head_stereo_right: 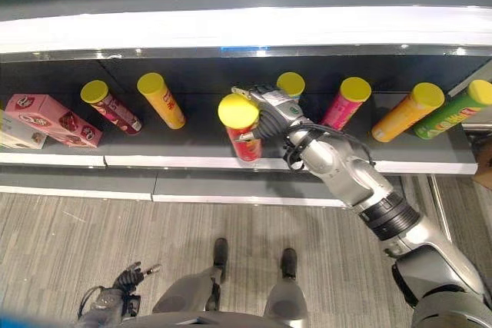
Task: Put the goods on the table back onto the shelves and tidy them up.
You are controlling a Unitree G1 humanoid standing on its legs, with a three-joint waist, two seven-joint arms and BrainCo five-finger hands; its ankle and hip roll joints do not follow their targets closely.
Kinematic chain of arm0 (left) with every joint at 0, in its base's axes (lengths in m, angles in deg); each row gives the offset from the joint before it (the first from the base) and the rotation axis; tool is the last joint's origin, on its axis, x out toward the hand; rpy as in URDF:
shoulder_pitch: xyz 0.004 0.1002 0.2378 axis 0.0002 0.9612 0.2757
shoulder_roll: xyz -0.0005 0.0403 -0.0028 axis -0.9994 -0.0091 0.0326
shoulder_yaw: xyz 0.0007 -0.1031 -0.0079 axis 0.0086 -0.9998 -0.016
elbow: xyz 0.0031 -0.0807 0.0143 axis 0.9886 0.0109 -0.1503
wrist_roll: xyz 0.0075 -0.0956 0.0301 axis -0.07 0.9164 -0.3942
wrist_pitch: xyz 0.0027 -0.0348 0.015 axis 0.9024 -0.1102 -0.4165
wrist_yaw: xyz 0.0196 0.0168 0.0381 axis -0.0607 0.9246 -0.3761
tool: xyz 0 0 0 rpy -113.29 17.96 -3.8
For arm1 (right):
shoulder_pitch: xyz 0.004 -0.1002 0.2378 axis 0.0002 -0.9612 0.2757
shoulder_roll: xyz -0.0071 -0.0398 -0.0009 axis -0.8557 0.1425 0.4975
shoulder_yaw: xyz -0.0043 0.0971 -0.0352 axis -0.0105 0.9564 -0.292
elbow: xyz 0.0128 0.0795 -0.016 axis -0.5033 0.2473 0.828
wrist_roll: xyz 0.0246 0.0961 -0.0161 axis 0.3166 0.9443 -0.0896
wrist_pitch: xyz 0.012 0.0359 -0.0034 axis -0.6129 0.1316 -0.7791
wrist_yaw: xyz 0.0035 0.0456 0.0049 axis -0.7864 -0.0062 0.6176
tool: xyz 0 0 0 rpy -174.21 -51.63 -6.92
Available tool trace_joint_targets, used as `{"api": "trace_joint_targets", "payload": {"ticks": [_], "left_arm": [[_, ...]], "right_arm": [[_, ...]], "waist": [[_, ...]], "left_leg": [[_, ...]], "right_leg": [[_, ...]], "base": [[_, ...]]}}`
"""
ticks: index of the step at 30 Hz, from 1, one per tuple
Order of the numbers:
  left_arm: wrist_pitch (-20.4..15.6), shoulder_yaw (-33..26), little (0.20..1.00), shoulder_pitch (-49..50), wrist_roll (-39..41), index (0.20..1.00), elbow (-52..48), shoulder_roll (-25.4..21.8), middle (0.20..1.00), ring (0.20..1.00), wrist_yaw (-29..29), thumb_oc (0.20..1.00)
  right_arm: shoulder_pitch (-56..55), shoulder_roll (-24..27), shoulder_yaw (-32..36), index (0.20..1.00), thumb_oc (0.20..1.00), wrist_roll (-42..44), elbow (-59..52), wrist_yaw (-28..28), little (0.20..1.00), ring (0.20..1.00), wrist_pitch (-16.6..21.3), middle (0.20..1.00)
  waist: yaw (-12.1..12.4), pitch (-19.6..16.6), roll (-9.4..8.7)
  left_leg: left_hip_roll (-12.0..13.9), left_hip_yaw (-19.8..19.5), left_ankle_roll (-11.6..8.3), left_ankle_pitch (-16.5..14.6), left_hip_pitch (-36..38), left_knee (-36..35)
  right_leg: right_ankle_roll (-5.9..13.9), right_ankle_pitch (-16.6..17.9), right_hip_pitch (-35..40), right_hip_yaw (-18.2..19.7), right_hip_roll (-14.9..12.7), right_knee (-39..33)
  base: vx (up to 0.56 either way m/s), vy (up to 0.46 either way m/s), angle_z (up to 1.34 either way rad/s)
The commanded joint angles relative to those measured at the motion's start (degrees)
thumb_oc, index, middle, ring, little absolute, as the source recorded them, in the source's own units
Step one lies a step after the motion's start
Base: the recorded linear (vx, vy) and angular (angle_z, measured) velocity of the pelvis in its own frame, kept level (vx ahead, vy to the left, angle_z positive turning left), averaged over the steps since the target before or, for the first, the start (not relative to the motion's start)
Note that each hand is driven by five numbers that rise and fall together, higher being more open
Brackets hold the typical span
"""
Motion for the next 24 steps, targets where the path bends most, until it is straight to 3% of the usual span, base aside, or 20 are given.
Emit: {"api": "trace_joint_targets", "payload": {"ticks": [1, 12, 14, 24], "left_arm": [[-1.06, 3.10, 1.000, -2.53, 1.40, 1.000, 1.76, -1.72, 1.000, 1.000, 1.80, 1.000], [-2.70, 7.83, 1.000, -4.17, 5.11, 1.000, -0.73, -1.26, 1.000, 1.000, 4.97, 1.000], [-3.39, 8.62, 1.000, -4.46, 5.79, 1.000, -1.62, -1.67, 1.000, 1.000, 5.61, 1.000], [-4.04, 10.62, 1.000, -5.16, 6.26, 1.000, -3.16, -1.65, 1.000, 1.000, 5.71, 1.000]], "right_arm": [[6.56, -0.76, -1.74, 0.200, 0.200, -3.70, -0.19, 5.17, 0.200, 0.200, 0.83, 0.200], [18.98, -7.57, -5.51, 0.200, 0.200, -13.10, 15.80, 17.48, 0.200, 0.200, -3.49, 0.200], [22.16, -7.75, -5.95, 0.200, 0.200, -13.72, 21.01, 20.51, 0.200, 0.200, -4.77, 0.200], [24.92, -5.44, -3.88, 0.200, 0.200, -13.04, 27.80, 25.20, 0.200, 0.200, -6.74, 0.200]], "waist": [[1.54, -2.06, -0.88], [6.13, 2.02, 0.67], [7.77, 3.00, 1.69], [9.16, 3.67, 3.47]], "left_leg": [[4.97, 2.34, -4.48, -2.06, 0.42, 0.75], [4.40, -0.71, -4.83, -0.15, -4.36, 0.75], [3.79, -1.80, -4.79, 0.41, -5.91, 0.75], [2.83, -3.64, -4.92, 1.21, -8.81, 0.75]], "right_leg": [[2.07, 0.81, -1.88, -0.37, -4.16, 3.01], [2.04, 1.07, -3.91, -2.56, -4.61, 3.27], [2.28, 1.23, -4.56, -3.65, -5.23, 3.50], [2.57, 1.64, -5.67, -5.45, -6.03, 3.21]], "base": [[0.02, -0.026, 0.08], [-0.01, -0.022, 0.19], [0.00, -0.005, 0.19], [0.01, -0.002, 0.16]]}}
